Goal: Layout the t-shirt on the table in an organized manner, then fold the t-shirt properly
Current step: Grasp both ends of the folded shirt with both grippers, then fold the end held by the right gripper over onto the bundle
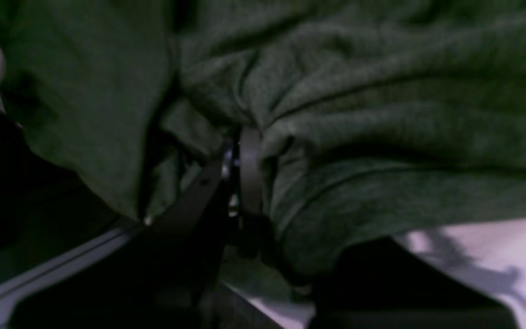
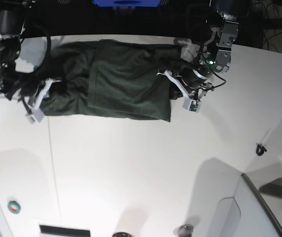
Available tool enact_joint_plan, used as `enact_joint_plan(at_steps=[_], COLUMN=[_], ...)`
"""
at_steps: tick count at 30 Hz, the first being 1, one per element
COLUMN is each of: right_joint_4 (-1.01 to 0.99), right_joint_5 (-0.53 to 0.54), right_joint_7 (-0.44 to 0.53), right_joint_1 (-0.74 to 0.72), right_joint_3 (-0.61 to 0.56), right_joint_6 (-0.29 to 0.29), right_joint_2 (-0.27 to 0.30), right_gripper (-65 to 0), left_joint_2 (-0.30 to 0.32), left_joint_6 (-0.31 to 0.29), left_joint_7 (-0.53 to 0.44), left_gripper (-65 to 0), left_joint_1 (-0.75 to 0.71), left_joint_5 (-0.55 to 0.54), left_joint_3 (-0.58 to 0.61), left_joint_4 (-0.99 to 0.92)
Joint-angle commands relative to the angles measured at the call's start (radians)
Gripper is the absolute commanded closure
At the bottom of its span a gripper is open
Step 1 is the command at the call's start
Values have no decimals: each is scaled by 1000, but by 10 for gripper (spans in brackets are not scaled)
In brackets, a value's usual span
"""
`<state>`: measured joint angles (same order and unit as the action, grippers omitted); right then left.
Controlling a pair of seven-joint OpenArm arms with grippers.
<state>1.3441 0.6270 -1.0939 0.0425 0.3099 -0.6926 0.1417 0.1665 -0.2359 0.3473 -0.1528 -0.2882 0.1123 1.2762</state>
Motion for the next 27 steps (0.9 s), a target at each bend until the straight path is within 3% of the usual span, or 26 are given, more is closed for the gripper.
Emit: enact_joint_plan(at_steps=[1,4,11,22,25,27], right_joint_4=[56,151,260,260,260,257], right_joint_5=[26,26,27,27,27,27], right_joint_7=[-4,-28,-52,-48,-48,-47], right_joint_1=[-6,4,6,-17,-25,-29], right_joint_3=[-5,-62,-255,-464,-504,-515], right_joint_6=[-6,44,251,397,417,462], right_joint_2=[6,-4,-11,-14,-38,-61], right_gripper=[-2,-2,-2,-2,-2,-3], left_joint_2=[-2,0,-22,-31,-31,-31], left_joint_6=[-1,-1,-1,-1,-1,-1], left_joint_7=[19,19,19,20,20,20], left_gripper=[0,0,0,0,0,0], left_joint_1=[-1,6,28,45,45,45], left_joint_5=[7,7,4,7,7,7], left_joint_3=[0,37,80,80,80,80], left_joint_4=[9,9,4,1,1,3])
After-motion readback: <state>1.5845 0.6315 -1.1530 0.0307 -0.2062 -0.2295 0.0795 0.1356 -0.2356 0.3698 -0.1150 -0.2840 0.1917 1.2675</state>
